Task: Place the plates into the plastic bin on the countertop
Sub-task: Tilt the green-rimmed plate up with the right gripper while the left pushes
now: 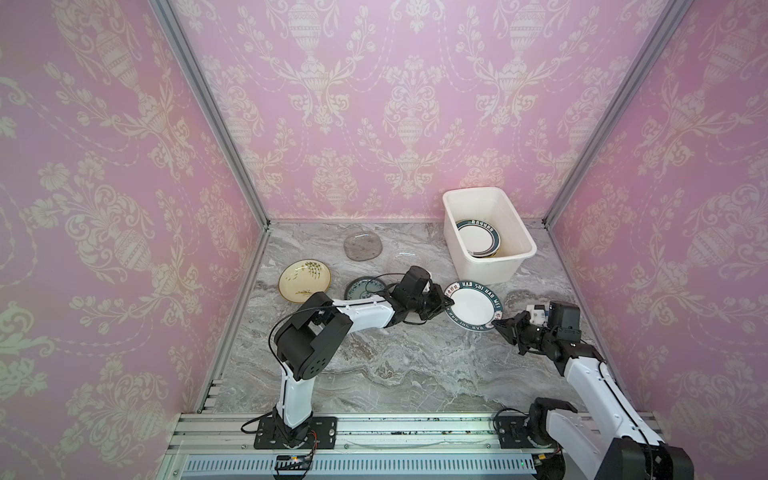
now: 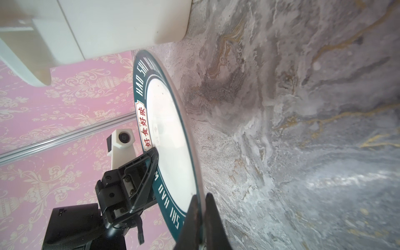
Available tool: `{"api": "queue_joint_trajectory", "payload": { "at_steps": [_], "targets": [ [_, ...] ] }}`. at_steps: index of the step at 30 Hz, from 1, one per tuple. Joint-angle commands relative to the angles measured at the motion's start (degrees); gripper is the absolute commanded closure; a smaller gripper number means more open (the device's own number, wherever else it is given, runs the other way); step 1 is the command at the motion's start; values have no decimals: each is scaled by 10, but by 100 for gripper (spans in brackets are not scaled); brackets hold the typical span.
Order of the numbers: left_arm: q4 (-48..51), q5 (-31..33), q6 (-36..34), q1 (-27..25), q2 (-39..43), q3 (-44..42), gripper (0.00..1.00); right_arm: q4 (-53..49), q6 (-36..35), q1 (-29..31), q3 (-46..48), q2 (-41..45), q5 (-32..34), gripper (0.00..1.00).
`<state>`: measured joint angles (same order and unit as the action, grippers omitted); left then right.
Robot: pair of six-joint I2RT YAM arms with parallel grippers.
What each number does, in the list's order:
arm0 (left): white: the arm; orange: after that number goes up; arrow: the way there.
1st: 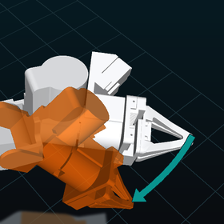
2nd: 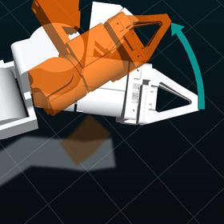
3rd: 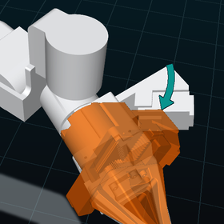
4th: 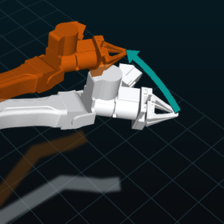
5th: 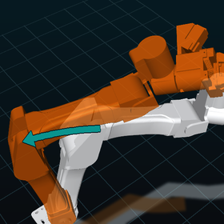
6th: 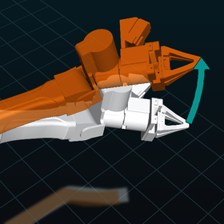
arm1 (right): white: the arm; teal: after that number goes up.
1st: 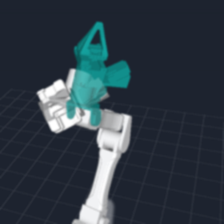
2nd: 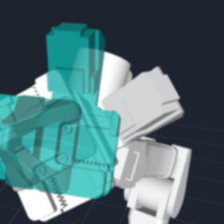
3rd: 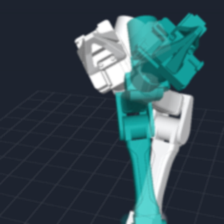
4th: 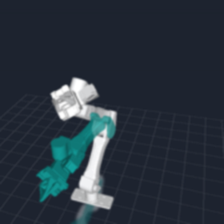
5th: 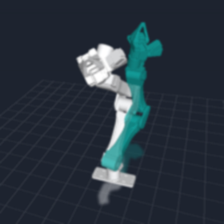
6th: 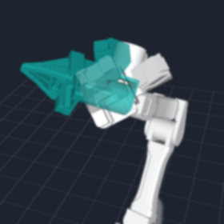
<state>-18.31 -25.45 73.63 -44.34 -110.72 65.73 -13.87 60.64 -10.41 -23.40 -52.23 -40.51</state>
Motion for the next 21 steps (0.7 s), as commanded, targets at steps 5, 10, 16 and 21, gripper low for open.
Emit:
{"api": "queue_joint_trajectory", "payload": {
  "at_steps": [5,10,16,21],
  "targets": [
    [8,-17,33,3,22,-17,100,86,8,5,22,17,-32,82],
    [14,-26,45,4,49,-21,100,176,43,9,60,31,-39,67],
    [16,-33,60,3,66,-15,100,234,66,38,76,19,-18,64],
    [31,-36,57,2,76,-19,100,290,91,66,75,3,10,75]
  ]
}}
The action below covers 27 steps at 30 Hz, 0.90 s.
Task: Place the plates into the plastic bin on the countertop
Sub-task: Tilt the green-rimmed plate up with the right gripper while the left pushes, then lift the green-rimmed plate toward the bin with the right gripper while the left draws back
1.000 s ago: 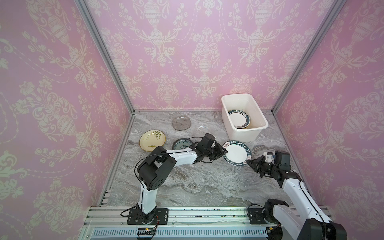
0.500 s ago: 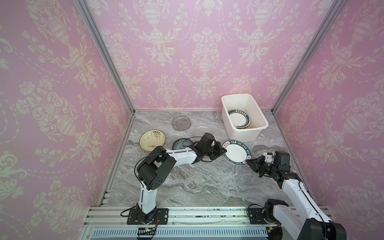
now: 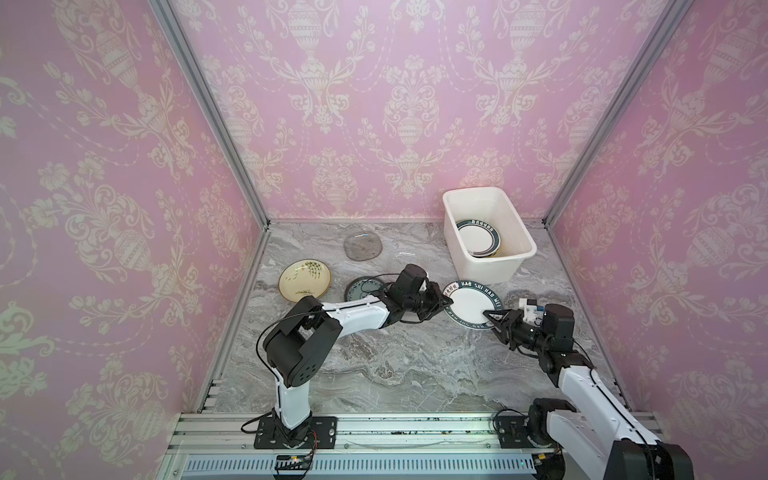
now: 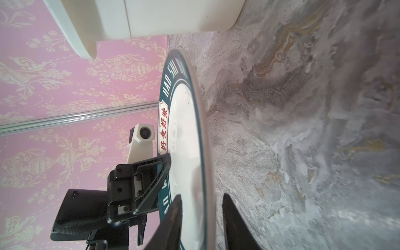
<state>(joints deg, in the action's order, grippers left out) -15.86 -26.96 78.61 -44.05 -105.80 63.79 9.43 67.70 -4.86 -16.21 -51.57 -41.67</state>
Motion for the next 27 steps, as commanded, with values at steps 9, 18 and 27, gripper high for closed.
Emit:
{"api": "queue_joint_trajectory", "payload": {
  "at_steps": [9,18,27],
  "targets": [
    [11,-10,9,-2,53,-17,98,30,18,32,-23,13,51,100],
    [25,-16,-47,1,124,-23,52,-191,-24,33,-101,95,67,100],
    [142,38,-166,52,299,-57,22,-333,-37,33,-199,120,32,100]
  ]
}}
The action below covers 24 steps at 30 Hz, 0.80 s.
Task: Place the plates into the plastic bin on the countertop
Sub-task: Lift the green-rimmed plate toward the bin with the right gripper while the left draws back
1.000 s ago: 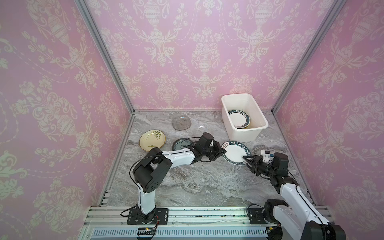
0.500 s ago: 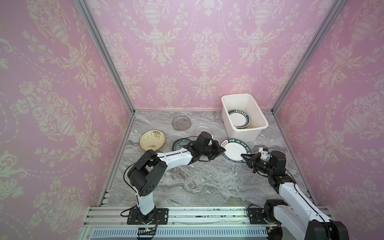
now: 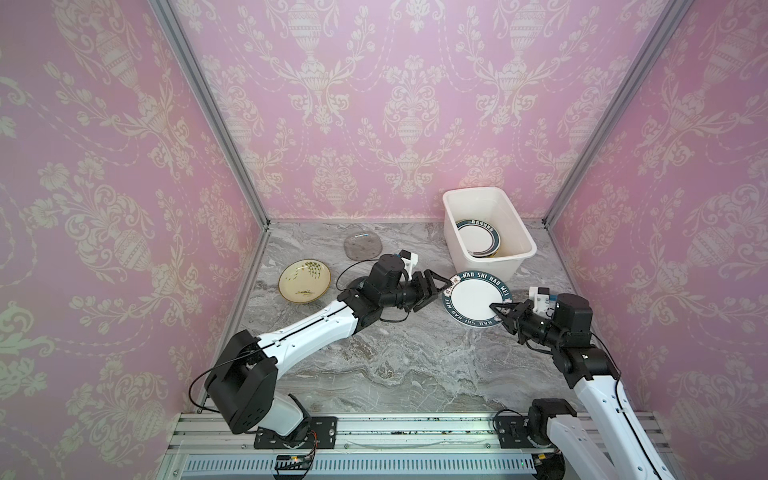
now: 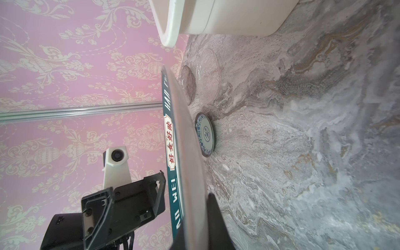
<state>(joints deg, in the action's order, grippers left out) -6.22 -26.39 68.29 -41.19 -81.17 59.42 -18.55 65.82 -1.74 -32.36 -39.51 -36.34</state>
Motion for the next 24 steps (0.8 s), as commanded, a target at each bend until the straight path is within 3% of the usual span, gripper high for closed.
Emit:
{"api": "queue_joint_trajectory", "payload": {
  "at_steps": [1,4,9,13,24],
  "targets": [
    [52,50,-74,35,77,-20,19,-54,-18,2,-55,-9,-30,100],
    [68,82,-102,77,142,-35,11,-60,-22,2,-120,-48,-43,100],
    [94,80,-154,152,199,-30,1,-23,6,2,-228,-133,-25,100],
    [124,61,-184,182,206,-11,1,58,65,2,-282,-195,47,100],
    [114,39,-185,185,190,0,1,236,174,10,-394,-401,278,100]
  ]
}}
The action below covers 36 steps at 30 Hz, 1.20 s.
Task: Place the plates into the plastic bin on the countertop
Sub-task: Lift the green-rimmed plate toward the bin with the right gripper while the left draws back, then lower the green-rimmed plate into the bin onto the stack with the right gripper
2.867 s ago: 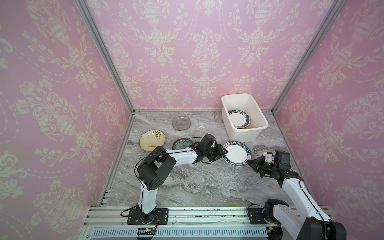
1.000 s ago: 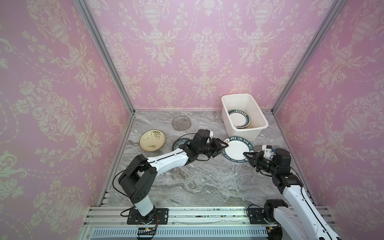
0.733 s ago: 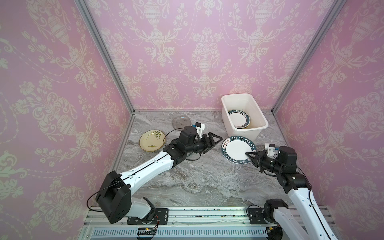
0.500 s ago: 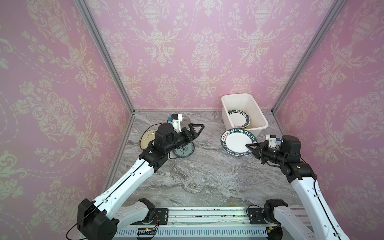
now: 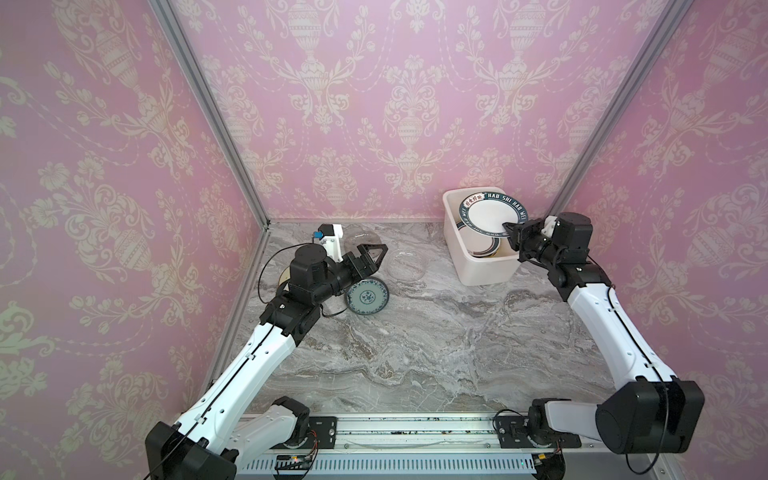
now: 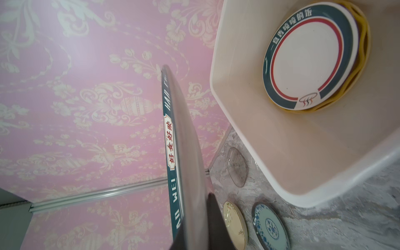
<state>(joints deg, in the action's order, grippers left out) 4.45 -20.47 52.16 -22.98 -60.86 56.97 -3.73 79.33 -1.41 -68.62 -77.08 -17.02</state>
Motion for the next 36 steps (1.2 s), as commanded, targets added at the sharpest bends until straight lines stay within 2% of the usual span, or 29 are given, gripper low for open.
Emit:
{"api": "queue_joint_trajectory", "payload": {
  "at_steps": [1,3,12,23,36],
  "targets": [
    [11,-25,-29,3,-21,32,1,90,40,8,-39,-40,101,100],
    [18,-34,-41,3,-38,52,1,100,47,11,-55,-78,132,100],
    [41,-56,-73,3,-100,102,1,94,59,31,-132,-216,184,100],
    [41,-58,-67,3,-125,108,1,-18,107,79,-187,-300,297,100],
    [60,-67,-81,3,-144,115,1,-43,121,84,-198,-359,312,100]
  ]
}}
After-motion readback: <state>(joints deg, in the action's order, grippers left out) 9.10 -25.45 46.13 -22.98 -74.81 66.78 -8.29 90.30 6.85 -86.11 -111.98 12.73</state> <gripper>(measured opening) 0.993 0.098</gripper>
